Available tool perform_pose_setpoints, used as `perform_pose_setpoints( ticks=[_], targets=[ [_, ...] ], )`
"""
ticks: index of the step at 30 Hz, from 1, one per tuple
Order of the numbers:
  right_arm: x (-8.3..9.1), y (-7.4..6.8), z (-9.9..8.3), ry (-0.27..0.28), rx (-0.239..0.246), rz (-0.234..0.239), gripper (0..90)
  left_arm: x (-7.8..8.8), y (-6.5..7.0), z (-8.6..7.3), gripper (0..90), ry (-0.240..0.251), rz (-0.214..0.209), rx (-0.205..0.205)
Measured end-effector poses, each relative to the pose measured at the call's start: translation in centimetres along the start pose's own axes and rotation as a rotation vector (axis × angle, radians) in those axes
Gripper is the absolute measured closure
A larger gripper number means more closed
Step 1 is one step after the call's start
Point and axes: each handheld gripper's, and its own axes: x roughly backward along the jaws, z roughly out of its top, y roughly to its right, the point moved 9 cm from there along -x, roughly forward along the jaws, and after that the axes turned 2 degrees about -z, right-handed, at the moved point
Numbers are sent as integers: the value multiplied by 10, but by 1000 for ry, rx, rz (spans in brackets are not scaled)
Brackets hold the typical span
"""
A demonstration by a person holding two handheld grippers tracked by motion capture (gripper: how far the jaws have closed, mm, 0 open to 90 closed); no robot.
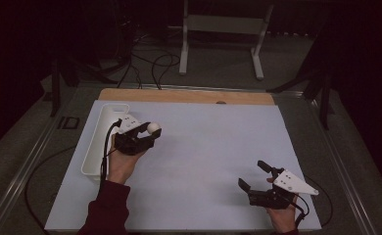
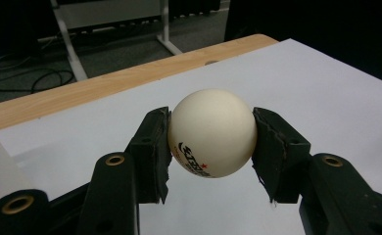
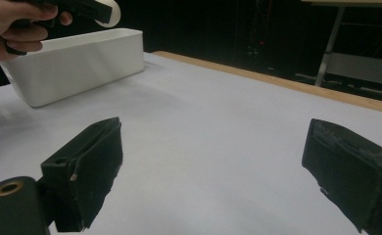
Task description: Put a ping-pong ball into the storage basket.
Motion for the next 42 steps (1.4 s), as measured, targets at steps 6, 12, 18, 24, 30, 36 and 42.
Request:
perform_pose_setpoints(
  ticks=[6,12,18,24,30,36,42],
  targets=[
    [0,0,0,0,1,0,74,2,0,0,513,-2,-9,-10],
    [0,0,0,1,1,0,74,3,-1,0,513,-5,-16,-14],
    [0,0,0,1,1,0,74,5,0,1,513,-6,-22,-21],
    [0,0,0,1,-1,0,74,8,0,3,513,-10,-32,-32],
    [0,0,0,1,-1,0,74,10,-1,3,513,-15,-39,-34],
    [0,0,0,1,-1,0,74,13,-2,2,513,-21,-44,-41],
    [0,0,0,2,-1,-1,74,15,-3,2,513,-28,-52,-46]
  ],
)
